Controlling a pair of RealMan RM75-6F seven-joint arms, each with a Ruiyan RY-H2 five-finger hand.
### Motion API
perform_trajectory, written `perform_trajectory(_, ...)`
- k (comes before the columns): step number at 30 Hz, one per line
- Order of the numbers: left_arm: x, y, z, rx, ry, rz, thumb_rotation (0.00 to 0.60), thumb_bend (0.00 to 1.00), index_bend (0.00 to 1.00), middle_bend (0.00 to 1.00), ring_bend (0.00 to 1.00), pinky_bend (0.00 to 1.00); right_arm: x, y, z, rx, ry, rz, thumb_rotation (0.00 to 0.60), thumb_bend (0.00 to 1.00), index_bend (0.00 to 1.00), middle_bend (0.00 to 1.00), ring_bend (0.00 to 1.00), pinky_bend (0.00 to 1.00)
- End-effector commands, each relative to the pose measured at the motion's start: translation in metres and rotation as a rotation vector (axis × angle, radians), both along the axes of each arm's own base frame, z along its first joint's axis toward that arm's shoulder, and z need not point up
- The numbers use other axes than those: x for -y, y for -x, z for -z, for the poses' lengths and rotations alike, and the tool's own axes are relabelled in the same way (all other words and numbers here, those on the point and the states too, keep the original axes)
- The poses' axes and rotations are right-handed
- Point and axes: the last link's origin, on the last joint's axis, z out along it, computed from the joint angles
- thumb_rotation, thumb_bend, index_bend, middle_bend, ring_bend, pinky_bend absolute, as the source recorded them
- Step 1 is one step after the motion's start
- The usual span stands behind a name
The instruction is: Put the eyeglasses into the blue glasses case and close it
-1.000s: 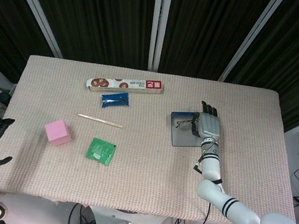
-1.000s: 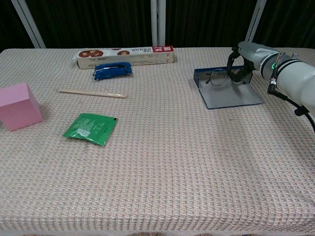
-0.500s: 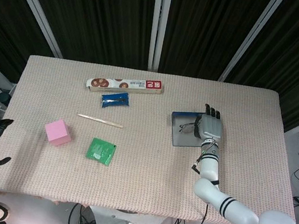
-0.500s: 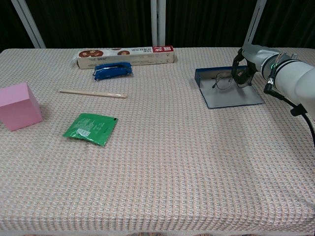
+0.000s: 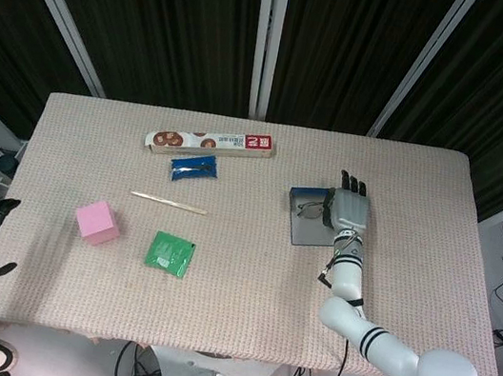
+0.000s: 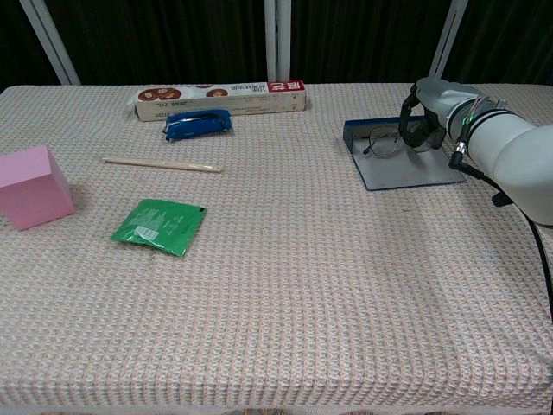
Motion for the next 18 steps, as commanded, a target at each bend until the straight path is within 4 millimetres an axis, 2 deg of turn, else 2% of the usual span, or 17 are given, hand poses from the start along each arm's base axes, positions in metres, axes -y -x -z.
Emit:
perform_trajectory(1, 0.000, 0.001, 0.000, -0.001, 0.000, -0.003, 0.595, 0.10, 0.10, 0.10, 0.11, 0.25, -0.001, -0.002, 0.005, 0.010, -0.016, -0.042, 0.600, 0.45, 0.02, 0.00, 0.00, 0.00)
perform_trajectory(6, -0.001, 0.001, -0.001, 0.000, 0.002, -0.009, 0.598, 0.10, 0.10, 0.10, 0.11, 0.25, -0.001, -0.005, 0.004, 0.039, 0.003, -0.095, 0.600, 0.38, 0.00, 0.00, 0.00, 0.00)
perform_trajectory(10, -0.001, 0.002, -0.001, 0.002, 0.001, -0.011, 0.598, 0.10, 0.10, 0.10, 0.11, 0.25, -0.003, -0.006, 0.001, 0.062, 0.021, -0.150, 0.600, 0.38, 0.00, 0.00, 0.00, 0.00)
perform_trajectory(14, 0.000, 0.002, -0.001, 0.002, -0.001, -0.013, 0.597, 0.10, 0.10, 0.10, 0.11, 0.25, -0.016, -0.001, -0.007, 0.068, 0.020, -0.246, 0.600, 0.36, 0.00, 0.00, 0.00, 0.00)
perform_trajectory(18, 0.002, 0.003, -0.001, 0.001, -0.002, -0.016, 0.596, 0.10, 0.11, 0.10, 0.11, 0.25, -0.035, 0.017, -0.021, 0.005, -0.002, -0.327, 0.600, 0.30, 0.00, 0.00, 0.00, 0.00)
